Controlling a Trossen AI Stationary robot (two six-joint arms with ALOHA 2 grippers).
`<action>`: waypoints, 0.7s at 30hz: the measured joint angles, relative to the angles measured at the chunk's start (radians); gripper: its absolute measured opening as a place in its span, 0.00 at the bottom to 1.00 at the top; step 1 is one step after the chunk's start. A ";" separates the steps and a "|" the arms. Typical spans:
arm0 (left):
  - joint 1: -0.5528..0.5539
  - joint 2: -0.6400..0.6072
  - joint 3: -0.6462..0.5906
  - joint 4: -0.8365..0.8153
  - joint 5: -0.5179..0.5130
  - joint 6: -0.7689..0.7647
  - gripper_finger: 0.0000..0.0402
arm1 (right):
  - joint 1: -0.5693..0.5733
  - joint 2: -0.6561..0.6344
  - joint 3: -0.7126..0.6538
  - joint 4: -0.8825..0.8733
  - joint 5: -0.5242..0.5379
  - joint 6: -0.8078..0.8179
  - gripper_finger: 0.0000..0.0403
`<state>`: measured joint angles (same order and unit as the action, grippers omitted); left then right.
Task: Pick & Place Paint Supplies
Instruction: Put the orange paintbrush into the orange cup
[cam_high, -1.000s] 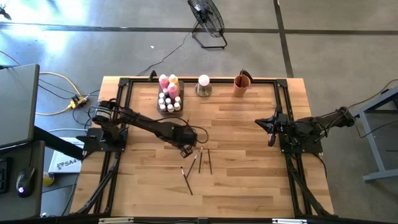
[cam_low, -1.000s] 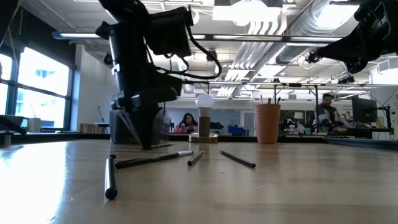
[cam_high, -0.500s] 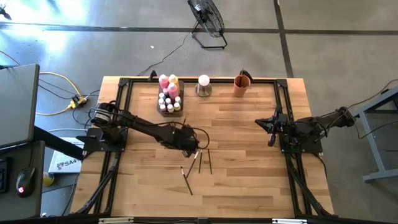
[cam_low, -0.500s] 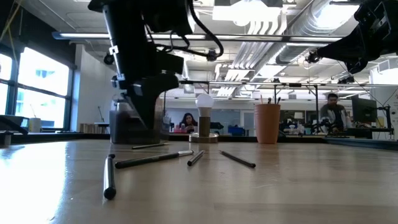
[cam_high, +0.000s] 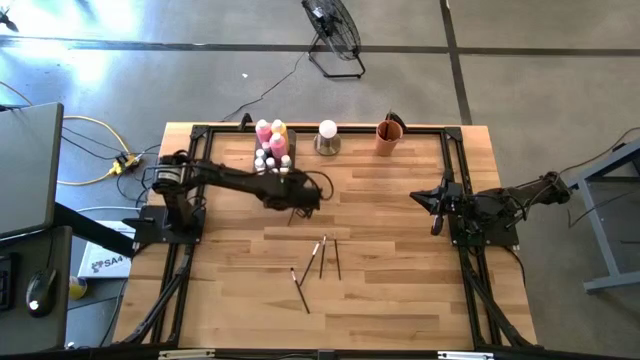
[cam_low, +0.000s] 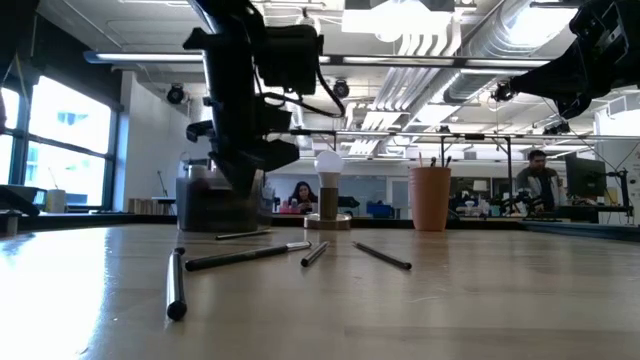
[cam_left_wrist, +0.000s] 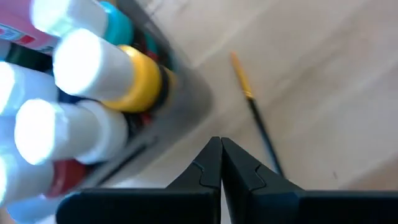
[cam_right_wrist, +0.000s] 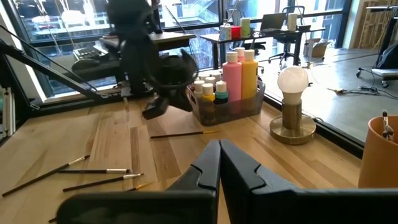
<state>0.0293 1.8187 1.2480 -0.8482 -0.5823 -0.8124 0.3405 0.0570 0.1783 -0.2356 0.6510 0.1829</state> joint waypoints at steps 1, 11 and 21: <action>0.016 0.000 0.000 0.002 0.001 0.000 0.00 | 0.000 0.000 0.000 0.000 0.000 0.000 0.01; 0.059 0.022 0.001 0.167 0.128 -0.004 0.00 | 0.000 0.000 0.000 0.000 -0.003 -0.002 0.01; -0.009 0.086 -0.001 0.180 -0.011 -0.093 0.00 | 0.000 0.002 0.000 0.003 -0.003 -0.003 0.01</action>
<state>0.0202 1.9046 1.2466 -0.6677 -0.5934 -0.9049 0.3403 0.0591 0.1787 -0.2323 0.6478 0.1799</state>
